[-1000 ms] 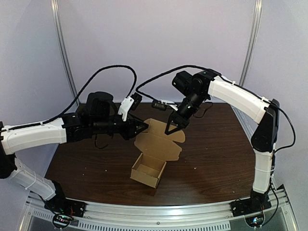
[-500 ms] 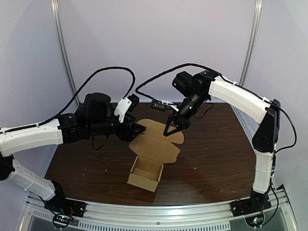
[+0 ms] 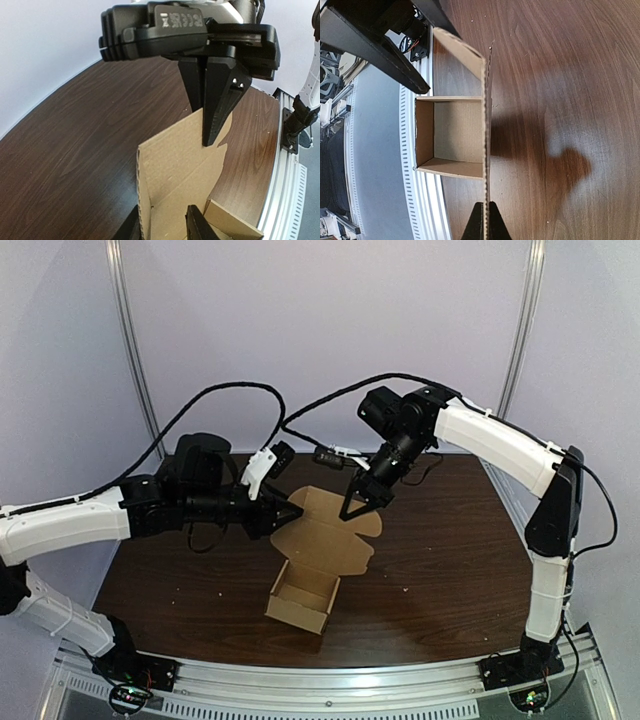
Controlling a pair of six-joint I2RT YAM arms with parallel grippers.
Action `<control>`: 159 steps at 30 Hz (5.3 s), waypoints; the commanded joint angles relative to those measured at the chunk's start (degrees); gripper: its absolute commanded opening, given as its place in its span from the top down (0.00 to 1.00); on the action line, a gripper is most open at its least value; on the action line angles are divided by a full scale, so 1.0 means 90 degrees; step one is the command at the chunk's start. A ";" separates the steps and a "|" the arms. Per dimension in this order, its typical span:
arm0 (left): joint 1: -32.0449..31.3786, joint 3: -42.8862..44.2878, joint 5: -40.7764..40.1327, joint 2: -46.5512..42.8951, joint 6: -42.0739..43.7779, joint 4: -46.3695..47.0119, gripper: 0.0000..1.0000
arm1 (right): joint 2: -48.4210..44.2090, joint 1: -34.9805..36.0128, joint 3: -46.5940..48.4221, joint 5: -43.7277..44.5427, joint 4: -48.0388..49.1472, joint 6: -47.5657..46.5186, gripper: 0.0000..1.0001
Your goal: Fold the paper box
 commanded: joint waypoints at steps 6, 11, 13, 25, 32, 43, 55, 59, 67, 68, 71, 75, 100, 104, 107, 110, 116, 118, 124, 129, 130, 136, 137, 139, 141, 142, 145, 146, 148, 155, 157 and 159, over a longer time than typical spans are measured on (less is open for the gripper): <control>-0.0243 0.0036 0.0507 0.0488 -0.0403 0.0593 0.75 | -0.0146 0.0018 0.0027 -0.0214 0.0046 0.0164 1.00; -0.0314 0.0055 0.0393 0.0659 -0.0493 0.0744 0.64 | -0.0332 0.0018 -0.0084 -0.0639 -0.0147 -0.0183 1.00; -0.0319 0.0072 0.0334 0.0572 -0.0519 0.0705 0.61 | -0.0456 0.0018 -0.0140 -0.0838 -0.0323 -0.0419 1.00; -0.0352 0.0346 -0.0529 -0.1991 0.0462 -0.1714 0.27 | -0.1055 0.0035 -0.1122 -0.0145 -0.0296 -0.1405 1.00; -0.0088 0.0227 -0.1834 -0.1736 0.0828 -0.2092 0.23 | -0.1097 0.0396 -0.1089 0.0067 -0.0529 -0.1977 1.00; -0.0100 0.0095 0.0758 -0.0586 0.0587 -0.0727 0.37 | -0.0861 0.0556 -0.1067 0.0124 -0.0466 -0.1810 1.00; -0.0095 -0.0105 0.1887 -0.0206 0.0363 0.0154 0.39 | -0.0467 0.0576 -0.0487 -0.0234 -0.0756 -0.1762 1.00; -0.0095 -0.0156 0.1867 -0.0007 0.0362 0.0226 0.42 | -0.0556 0.0597 -0.0472 -0.0555 -0.0961 -0.1965 1.00; -0.0093 -0.0238 0.2174 0.0330 0.0226 0.0706 0.61 | -0.0702 0.0711 -0.0445 -0.0958 -0.1414 -0.2403 1.00; -0.0093 -0.0238 0.2210 0.0367 0.0217 0.0736 0.64 | -0.0713 0.0719 -0.0435 -0.1000 -0.1472 -0.2458 1.00; -0.0098 -0.0306 0.2335 0.0427 0.0198 0.0872 0.69 | -0.0736 0.0742 -0.0369 -0.1177 -0.1676 -0.2657 1.00; -0.0099 -0.0405 0.2723 0.0412 0.0151 0.1090 0.79 | -0.0799 0.0741 -0.0297 -0.1321 -0.1845 -0.2867 1.00; -0.0098 -0.0374 0.2753 -0.0162 0.0100 0.0746 0.85 | -0.0544 0.0753 -0.0394 -0.0936 -0.1971 -0.2780 0.99; -0.0096 -0.0303 0.2676 -0.0075 0.0097 0.0612 0.99 | -0.0536 0.0766 -0.0394 -0.0922 -0.1952 -0.2761 0.99; -0.0095 -0.0336 0.2620 -0.0025 0.0045 0.0707 1.00 | -0.0552 0.0763 -0.0377 -0.1002 -0.2025 -0.2806 0.94; -0.0095 -0.0520 0.2549 -0.0154 -0.0002 0.0936 1.00 | -0.0681 0.0618 -0.0366 -0.1133 -0.2188 -0.2877 0.84; -0.0091 -0.0800 0.2394 -0.0465 -0.0033 0.1126 1.00 | -0.0926 -0.0439 -0.0506 -0.1704 -0.2240 -0.2752 0.74; -0.0094 -0.0881 0.2391 -0.0551 -0.0061 0.1151 1.00 | -0.1009 -0.0645 -0.0783 -0.1682 -0.1808 -0.2353 0.74; -0.0084 -0.1084 0.2031 -0.0698 -0.0130 0.1531 1.00 | -0.1204 -0.0753 -0.1654 -0.0908 -0.0347 -0.1171 0.76; -0.0085 -0.1304 0.1376 -0.0801 -0.0267 0.1831 1.00 | -0.1164 -0.0578 -0.1756 -0.0766 -0.0360 -0.1199 0.76; -0.0085 -0.1326 0.1329 -0.0808 -0.0290 0.1866 1.00 | -0.1165 -0.0500 -0.1769 -0.0752 -0.0350 -0.1198 0.76; -0.0086 -0.1352 0.1200 -0.0732 -0.0360 0.1872 1.00 | -0.1190 -0.0285 -0.1707 -0.0782 -0.0221 -0.1124 0.78; -0.0090 -0.1364 0.1165 -0.0734 -0.0370 0.1879 1.00 | -0.1183 -0.0284 -0.1668 -0.0859 -0.0274 -0.1183 0.77; -0.0088 -0.1391 0.1127 -0.0746 -0.0389 0.1910 1.00 | -0.1157 -0.0281 -0.1626 -0.0962 -0.0262 -0.1112 0.73; -0.0083 -0.1402 0.1158 -0.0767 -0.0398 0.1955 1.00 | -0.1127 -0.0261 -0.1624 -0.0870 -0.0082 -0.0873 0.70; -0.0085 -0.1404 0.1167 -0.0770 -0.0407 0.1968 1.00 | -0.1085 -0.0248 -0.1611 -0.0766 0.0009 -0.0757 0.70; -0.0088 -0.1399 0.1208 -0.0734 -0.0400 0.1974 1.00 | -0.0968 -0.0236 -0.1545 -0.0579 0.0282 -0.0393 0.69; -0.0090 -0.1400 0.1199 -0.0740 -0.0400 0.1981 1.00 | -0.0926 -0.0231 -0.1503 -0.0545 0.0354 -0.0280 0.69; -0.0085 -0.1419 0.1199 -0.0722 -0.0409 0.1986 1.00 | -0.0853 -0.0235 -0.1451 -0.0516 0.0534 -0.0116 0.66; -0.0088 -0.1469 0.1052 -0.0681 -0.0561 0.2110 1.00 | -0.0856 -0.0069 -0.1425 -0.0510 0.1160 0.0377 0.68; -0.0083 -0.1465 0.0904 -0.0646 -0.0610 0.2110 1.00 | -0.0822 -0.0012 -0.1392 -0.0430 0.1263 0.0514 0.78; -0.0092 -0.1461 0.0730 -0.0640 -0.0654 0.2132 1.00 | -0.0803 0.0021 -0.1397 -0.0326 0.1364 0.0687 0.86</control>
